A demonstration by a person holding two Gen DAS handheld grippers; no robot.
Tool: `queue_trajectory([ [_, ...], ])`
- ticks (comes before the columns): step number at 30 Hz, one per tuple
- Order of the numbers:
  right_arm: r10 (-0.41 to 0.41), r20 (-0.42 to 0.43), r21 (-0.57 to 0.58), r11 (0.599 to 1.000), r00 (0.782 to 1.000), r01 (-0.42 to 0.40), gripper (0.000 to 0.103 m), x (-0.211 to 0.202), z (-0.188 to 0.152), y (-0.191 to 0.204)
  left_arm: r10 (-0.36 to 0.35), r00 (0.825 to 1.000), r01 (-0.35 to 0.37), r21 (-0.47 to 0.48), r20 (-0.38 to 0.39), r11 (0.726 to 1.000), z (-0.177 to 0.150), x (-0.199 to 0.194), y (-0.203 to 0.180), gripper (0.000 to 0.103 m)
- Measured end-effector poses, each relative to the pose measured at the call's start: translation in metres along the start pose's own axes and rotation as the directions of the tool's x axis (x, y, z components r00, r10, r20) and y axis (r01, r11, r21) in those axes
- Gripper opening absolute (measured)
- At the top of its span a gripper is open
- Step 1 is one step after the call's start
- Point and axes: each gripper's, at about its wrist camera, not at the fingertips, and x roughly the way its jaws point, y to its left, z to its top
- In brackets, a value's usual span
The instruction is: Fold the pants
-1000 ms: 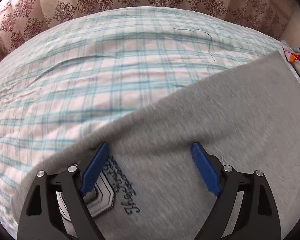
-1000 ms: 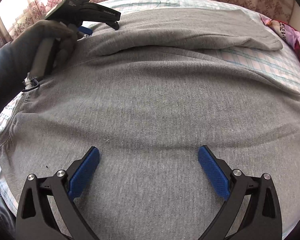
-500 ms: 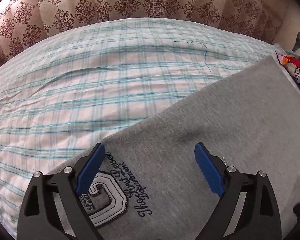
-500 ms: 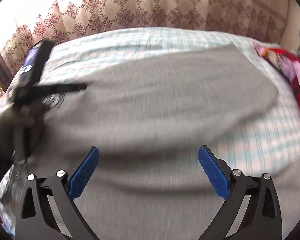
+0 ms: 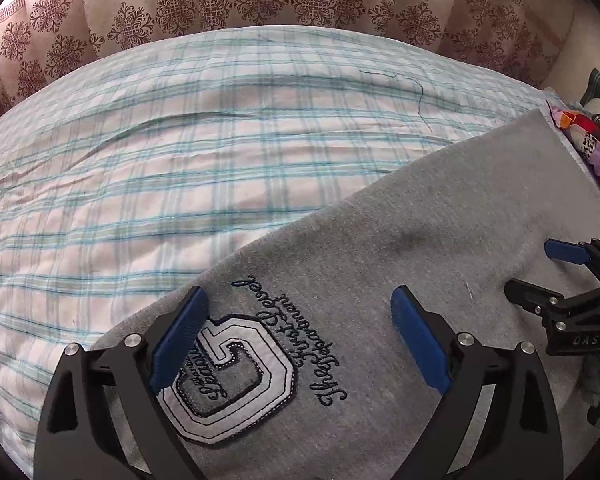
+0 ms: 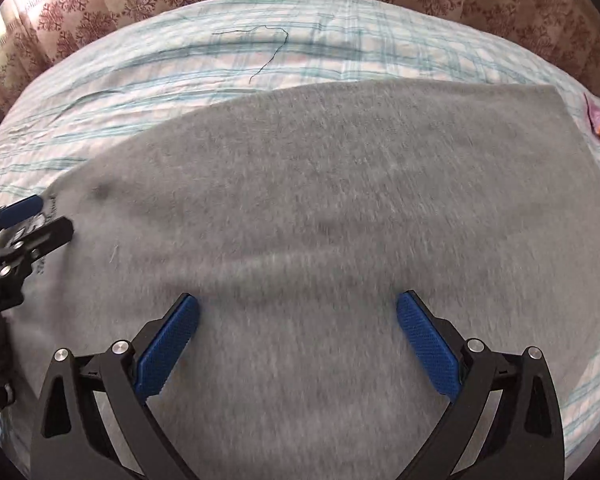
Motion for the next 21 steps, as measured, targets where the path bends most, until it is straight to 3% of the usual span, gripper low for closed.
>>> queue_trajectory([
  [9, -0.032, -0.011, 0.032, 0.999, 0.999, 0.032, 0.098, 0.013, 0.032, 0.007, -0.01, 1.0, 0.01, -0.008, 0.01, 1.0, 0.004, -0.002, 0.002, 0.098],
  [14, -0.023, 0.01, 0.031, 0.999, 1.0, 0.022, 0.098, 0.012, 0.029, 0.007, -0.015, 1.0, 0.016, -0.027, 0.028, 1.0, 0.007, -0.017, 0.01, 0.098],
  [21, -0.029, 0.013, 0.05, 0.998, 0.999, 0.028, 0.098, -0.001, 0.02, 0.007, 0.044, 0.998, -0.042, -0.056, 0.037, 0.998, 0.001, -0.034, 0.039, 0.098],
])
